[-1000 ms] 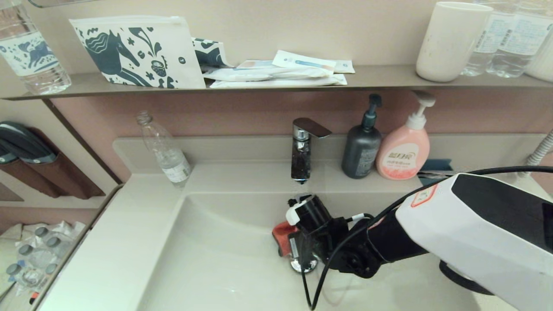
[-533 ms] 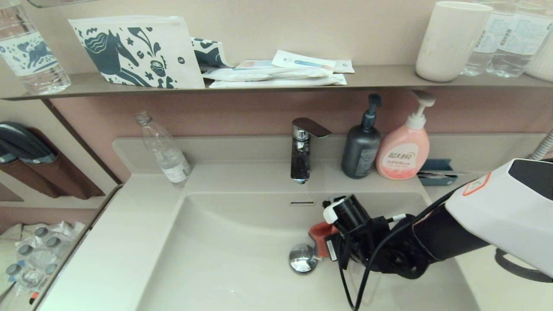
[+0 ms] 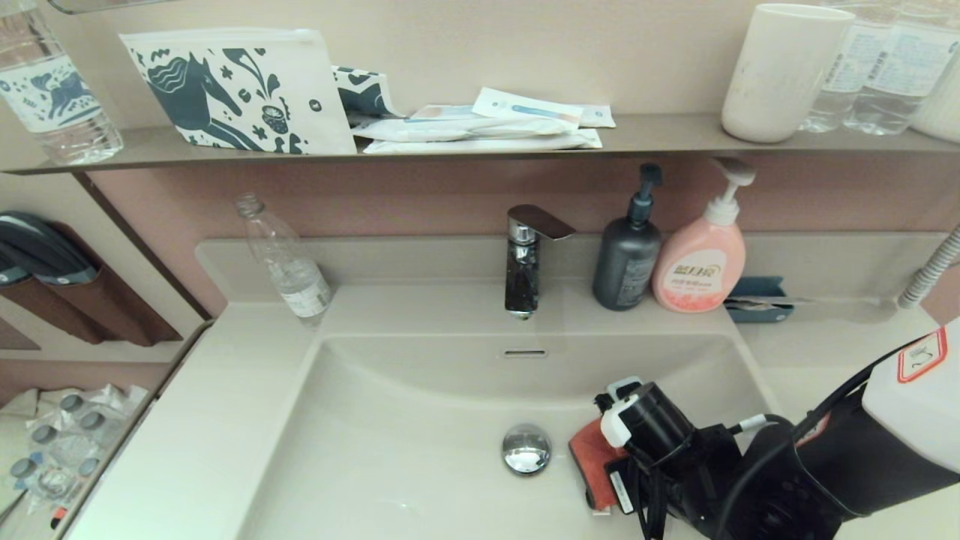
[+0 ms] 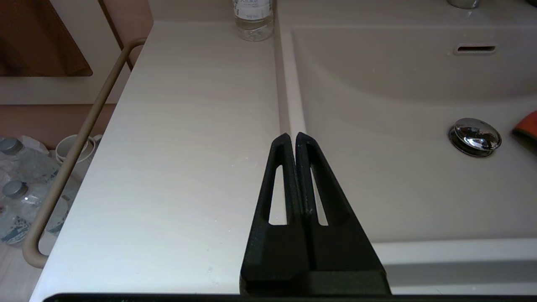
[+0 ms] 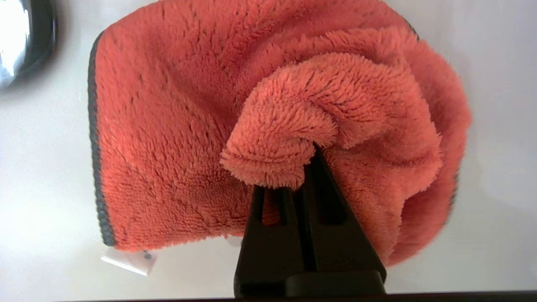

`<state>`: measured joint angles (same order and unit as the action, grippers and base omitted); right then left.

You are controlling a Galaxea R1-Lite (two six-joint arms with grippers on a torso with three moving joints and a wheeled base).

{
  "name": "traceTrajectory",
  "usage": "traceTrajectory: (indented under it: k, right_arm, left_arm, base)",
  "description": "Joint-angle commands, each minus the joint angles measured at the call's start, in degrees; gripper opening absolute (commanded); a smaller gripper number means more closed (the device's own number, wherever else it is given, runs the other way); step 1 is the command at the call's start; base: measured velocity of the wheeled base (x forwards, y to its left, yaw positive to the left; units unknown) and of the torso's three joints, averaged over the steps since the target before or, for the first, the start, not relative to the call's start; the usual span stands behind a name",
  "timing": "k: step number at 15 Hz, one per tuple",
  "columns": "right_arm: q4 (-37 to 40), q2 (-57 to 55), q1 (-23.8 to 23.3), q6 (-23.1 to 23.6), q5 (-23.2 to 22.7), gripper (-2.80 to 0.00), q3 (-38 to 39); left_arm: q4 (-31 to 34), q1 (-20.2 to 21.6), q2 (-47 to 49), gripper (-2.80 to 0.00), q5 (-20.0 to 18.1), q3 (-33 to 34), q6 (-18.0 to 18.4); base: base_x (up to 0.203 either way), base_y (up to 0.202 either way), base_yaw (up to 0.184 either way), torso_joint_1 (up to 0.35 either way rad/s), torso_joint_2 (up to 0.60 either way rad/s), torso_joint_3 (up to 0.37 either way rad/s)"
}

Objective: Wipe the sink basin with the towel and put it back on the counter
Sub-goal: Wipe the sink

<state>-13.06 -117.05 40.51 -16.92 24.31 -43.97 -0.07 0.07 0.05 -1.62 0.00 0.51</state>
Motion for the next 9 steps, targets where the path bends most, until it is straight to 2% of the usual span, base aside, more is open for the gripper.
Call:
traceTrajectory:
  k: [1,5,7,9]
  right_arm:
    - [0.39,-1.87,2.39,-3.26,-0.49,-2.80,1.64]
    - [0.23,-7.50,7.93,-7.53,-2.19,-2.80,-1.10]
    - [0.28,-11.17,11.47,-10.58,-3.36,-2.80,-5.63]
    - [0.56,-13.21,13.92,-11.34,-3.61,-2.80,-10.23]
  left_arm:
    - [-0.01,0.01,0.04,-2.80,-0.05,0.00,0.02]
    - [-0.01,0.01,0.04,-2.80,0.04,0.00,0.02]
    - [-0.01,0.01,0.04,-2.80,0.03,0.00,0.02]
    - [-0.01,0.01,0.04,-2.80,-0.05,0.00,0.02]
  base:
    - [0.000,0.000,0.000,0.000,0.00,0.000]
    - [0.000,0.000,0.000,0.000,0.00,0.000]
    - [0.000,0.000,0.000,0.000,0.00,0.000]
    - [0.000,0.000,0.000,0.000,0.00,0.000]
